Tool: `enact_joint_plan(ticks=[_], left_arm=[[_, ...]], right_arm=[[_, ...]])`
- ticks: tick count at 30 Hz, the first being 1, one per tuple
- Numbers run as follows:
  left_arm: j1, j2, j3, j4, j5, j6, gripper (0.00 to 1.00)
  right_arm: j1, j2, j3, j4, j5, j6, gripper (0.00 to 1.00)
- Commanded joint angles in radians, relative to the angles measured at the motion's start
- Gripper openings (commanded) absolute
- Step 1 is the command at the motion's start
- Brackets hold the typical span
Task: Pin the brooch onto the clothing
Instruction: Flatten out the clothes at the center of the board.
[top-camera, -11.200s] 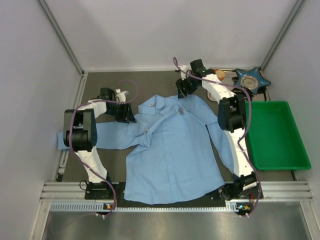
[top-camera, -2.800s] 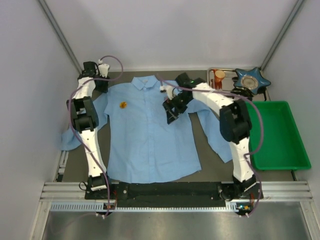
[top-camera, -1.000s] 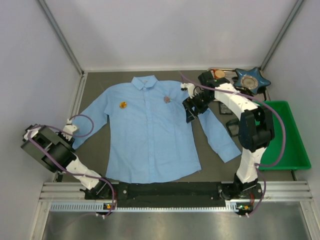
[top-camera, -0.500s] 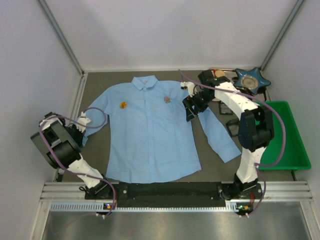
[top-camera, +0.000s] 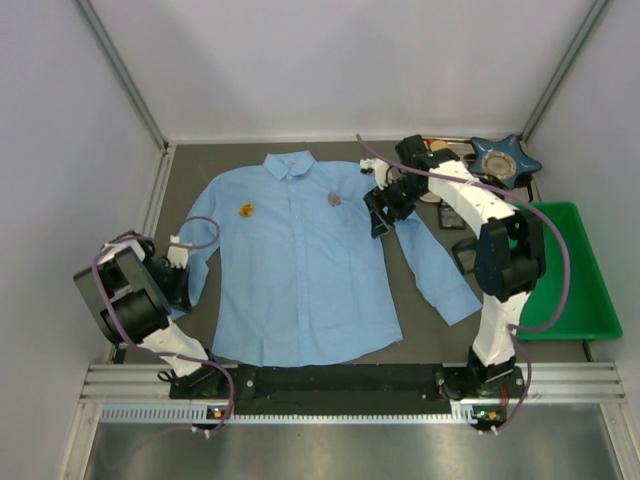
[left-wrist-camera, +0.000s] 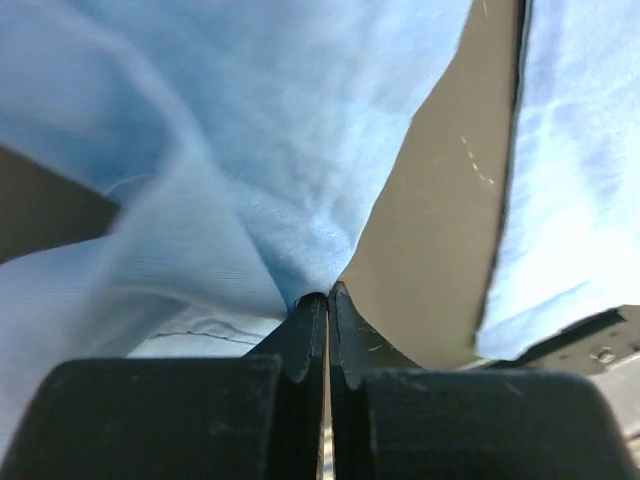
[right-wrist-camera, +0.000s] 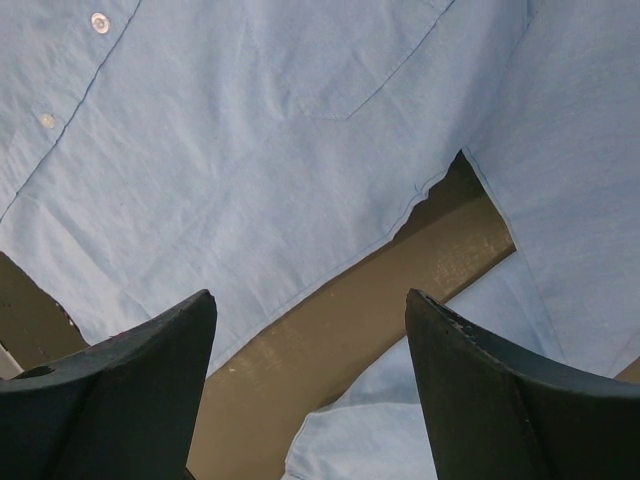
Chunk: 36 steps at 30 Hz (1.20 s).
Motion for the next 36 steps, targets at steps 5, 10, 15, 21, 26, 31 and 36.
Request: enact_joint_plan(ticks=[5,10,15,21,26,31,36], left_arm=[[0.035,-0.082,-0.046,-0.098,-0.031,-0.210,0.00],[0.034,-0.087,0.153,-0.153,0.057,-0.360,0.00],[0.035,-0.068,0.199,-0.178,0.076,-0.405,0.21],[0.076,-0.110,0.225,-0.121,-0.012,-0.293,0.58],[0.127,-0.052,0.305,-0.098,-0.018,-0.240,0.58],[0.135,0.002,0.301,-0.034,-0.081,-0.108,0.59],[0.150,0.070,0.328,-0.035,-0.102,0.049,0.61]], right_arm=[[0.012,0.018,0.052,-0.016,-0.012,-0.014,0.75],[0.012,0.019,0.051,-0.017,-0.015,-0.018,0.75],[0.011,0.030,0.062,-0.020,-0.011,-0.025,0.76],[0.012,0.030,0.064,-0.025,-0.012,-0.034,0.77],[0.011,0.030,0.065,-0.034,-0.015,-0.043,0.77],[0.012,0.030,0.064,-0.040,-0.012,-0.058,0.76],[0.012,0.031,0.064,-0.048,-0.014,-0.066,0.76]])
